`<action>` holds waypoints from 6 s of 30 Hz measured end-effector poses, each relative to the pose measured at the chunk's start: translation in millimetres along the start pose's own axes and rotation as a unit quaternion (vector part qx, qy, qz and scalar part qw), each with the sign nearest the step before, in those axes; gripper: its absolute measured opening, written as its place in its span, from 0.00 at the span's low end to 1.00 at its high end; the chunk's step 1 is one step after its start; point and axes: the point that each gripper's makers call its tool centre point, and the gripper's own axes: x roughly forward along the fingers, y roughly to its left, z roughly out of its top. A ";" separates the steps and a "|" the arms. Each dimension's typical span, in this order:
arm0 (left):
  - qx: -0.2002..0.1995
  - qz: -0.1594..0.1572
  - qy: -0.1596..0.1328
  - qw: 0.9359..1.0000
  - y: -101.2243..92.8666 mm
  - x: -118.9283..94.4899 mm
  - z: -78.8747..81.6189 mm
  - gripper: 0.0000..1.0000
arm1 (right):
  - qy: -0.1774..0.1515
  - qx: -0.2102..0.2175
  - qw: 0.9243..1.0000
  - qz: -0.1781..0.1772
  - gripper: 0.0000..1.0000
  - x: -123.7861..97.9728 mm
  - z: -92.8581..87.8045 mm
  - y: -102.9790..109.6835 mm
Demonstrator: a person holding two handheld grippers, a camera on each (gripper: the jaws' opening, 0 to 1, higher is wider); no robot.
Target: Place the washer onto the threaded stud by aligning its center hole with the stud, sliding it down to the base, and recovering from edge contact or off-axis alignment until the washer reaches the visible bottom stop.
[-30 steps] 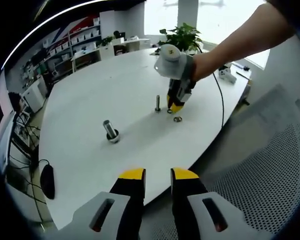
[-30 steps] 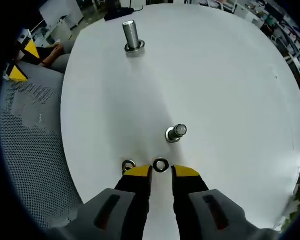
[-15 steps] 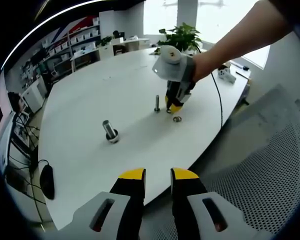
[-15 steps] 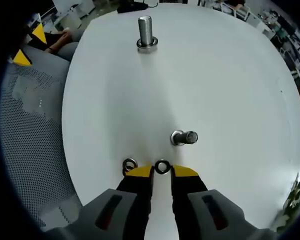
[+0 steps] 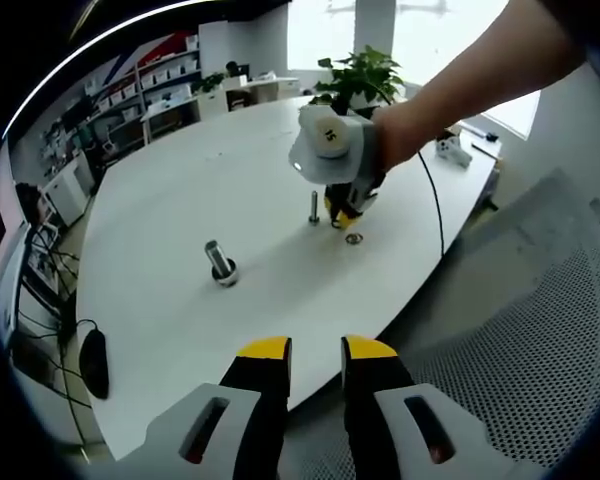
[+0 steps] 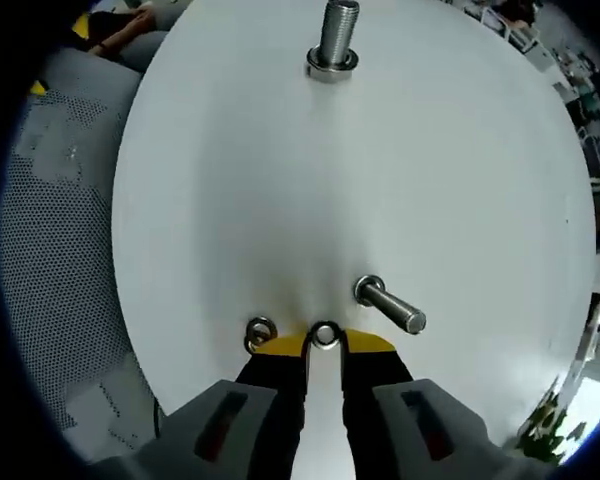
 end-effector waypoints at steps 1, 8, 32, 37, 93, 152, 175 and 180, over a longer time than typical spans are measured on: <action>0.000 0.000 0.001 1.000 0.1 0.1 -0.3 0.17 | -0.010 0.017 1.000 0.003 0.14 -1.0 -1.2 -2.0; -0.001 0.001 0.000 1.000 0.7 -0.3 -0.5 0.17 | -0.056 0.084 0.995 0.017 0.14 -3.9 -11.9 -7.5; 0.004 0.005 0.009 1.000 1.1 1.4 -2.6 0.17 | -0.141 0.097 0.985 -0.002 0.14 -63.0 15.0 -29.0; 0.002 0.007 0.007 1.000 2.4 0.9 -2.0 0.17 | -0.145 0.080 0.986 -0.013 0.14 -62.1 23.2 -37.5; 0.001 0.003 0.014 1.000 2.0 2.4 -4.7 0.17 | -0.105 0.087 0.990 0.030 0.14 -40.3 26.9 -30.5; 0.010 -0.005 0.018 1.000 -1.4 3.6 -6.1 0.16 | -0.082 0.080 0.991 0.067 0.18 -8.9 2.6 32.9; 0.011 -0.005 0.030 0.999 -0.6 5.4 -8.7 0.15 | -0.081 0.081 0.991 0.066 0.15 -2.9 10.6 20.2; 0.010 -0.006 0.035 0.999 -1.2 6.2 -10.3 0.15 | -0.064 0.090 0.991 0.080 0.15 -3.4 11.0 20.5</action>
